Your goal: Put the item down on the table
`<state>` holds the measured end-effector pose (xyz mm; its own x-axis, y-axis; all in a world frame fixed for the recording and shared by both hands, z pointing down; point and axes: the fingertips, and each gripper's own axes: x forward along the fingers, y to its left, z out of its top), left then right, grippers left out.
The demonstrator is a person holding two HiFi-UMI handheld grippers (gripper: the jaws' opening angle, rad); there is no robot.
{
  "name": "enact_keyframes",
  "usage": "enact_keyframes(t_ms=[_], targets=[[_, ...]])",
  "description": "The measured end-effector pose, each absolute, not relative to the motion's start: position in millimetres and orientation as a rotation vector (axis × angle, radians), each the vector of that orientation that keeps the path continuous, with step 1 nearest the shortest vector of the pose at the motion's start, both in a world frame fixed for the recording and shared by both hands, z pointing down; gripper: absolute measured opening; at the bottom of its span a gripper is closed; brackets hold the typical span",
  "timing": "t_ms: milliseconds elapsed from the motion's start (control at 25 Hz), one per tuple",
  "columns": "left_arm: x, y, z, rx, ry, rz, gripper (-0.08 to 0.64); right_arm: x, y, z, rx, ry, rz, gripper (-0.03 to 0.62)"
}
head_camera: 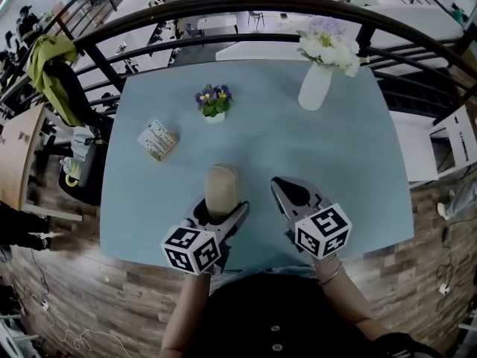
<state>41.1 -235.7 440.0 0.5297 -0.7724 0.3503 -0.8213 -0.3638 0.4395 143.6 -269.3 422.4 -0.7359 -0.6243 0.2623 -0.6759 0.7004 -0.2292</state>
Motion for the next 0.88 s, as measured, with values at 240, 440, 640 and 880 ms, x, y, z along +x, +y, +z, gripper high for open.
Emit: enact_keyframes(t_ms=[240,440,640,880], targets=[[34,-236,444,2.193,-1.289,0.136,0.394,137,-270,427,1.058,-2.745,0.489,0.005],[30,-239,449,2.195,-1.270,0.152,0.394,135,-267,434,1.074,-2.731,0.509,0.003],[30,-245,453,2.207,-1.225,0.185,0.394,136,-270,435,1.113,-2.707,0.524,0.003],[33,-252,456,2.243,-1.200,0.278,0.394,145,-267,438,1.144,-2.673,0.565,0.005]])
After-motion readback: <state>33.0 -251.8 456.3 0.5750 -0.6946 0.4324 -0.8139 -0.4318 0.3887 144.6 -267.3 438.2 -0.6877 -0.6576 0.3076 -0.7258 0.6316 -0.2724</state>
